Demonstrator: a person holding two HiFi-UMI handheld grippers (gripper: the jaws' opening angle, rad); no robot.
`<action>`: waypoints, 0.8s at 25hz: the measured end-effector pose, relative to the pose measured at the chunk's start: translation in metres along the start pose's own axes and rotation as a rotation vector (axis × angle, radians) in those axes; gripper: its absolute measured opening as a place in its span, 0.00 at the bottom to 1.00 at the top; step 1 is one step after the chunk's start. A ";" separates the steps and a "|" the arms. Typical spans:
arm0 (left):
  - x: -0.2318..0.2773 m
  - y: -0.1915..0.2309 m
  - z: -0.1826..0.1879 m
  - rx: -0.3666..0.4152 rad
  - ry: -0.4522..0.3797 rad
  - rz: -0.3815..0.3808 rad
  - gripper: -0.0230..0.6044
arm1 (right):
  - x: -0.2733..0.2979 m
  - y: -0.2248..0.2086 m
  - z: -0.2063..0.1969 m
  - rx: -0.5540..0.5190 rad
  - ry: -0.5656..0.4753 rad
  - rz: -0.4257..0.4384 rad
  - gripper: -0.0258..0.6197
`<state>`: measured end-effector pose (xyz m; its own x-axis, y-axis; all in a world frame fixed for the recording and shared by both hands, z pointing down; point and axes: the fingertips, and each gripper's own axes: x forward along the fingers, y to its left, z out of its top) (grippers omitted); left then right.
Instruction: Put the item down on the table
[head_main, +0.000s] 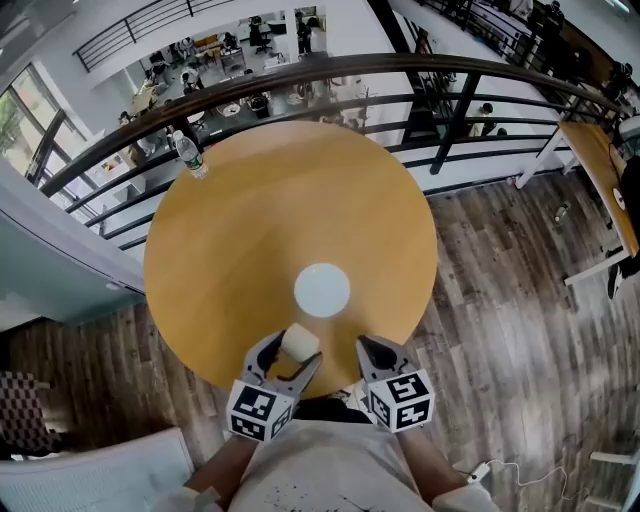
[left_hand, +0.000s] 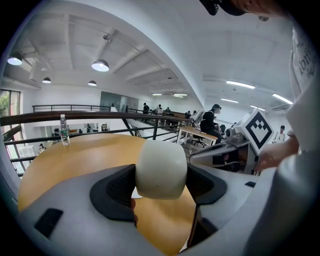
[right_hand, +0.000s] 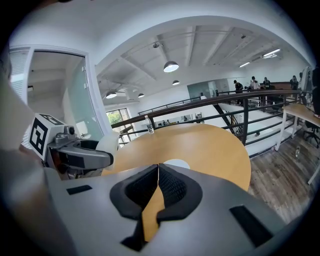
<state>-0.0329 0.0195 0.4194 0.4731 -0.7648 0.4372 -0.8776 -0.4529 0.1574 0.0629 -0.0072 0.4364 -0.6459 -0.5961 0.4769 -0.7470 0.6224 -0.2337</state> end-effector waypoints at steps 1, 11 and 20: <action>0.001 0.001 -0.001 -0.001 0.004 -0.004 0.55 | 0.001 0.000 0.000 -0.001 0.001 -0.001 0.08; 0.022 0.022 -0.002 0.042 0.065 -0.077 0.55 | 0.022 -0.004 0.007 0.040 0.014 -0.057 0.08; 0.052 0.046 -0.010 0.084 0.142 -0.098 0.55 | 0.052 -0.021 0.007 0.068 0.029 -0.088 0.08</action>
<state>-0.0494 -0.0365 0.4577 0.5350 -0.6455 0.5451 -0.8156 -0.5629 0.1338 0.0442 -0.0551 0.4597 -0.5731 -0.6314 0.5224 -0.8103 0.5316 -0.2464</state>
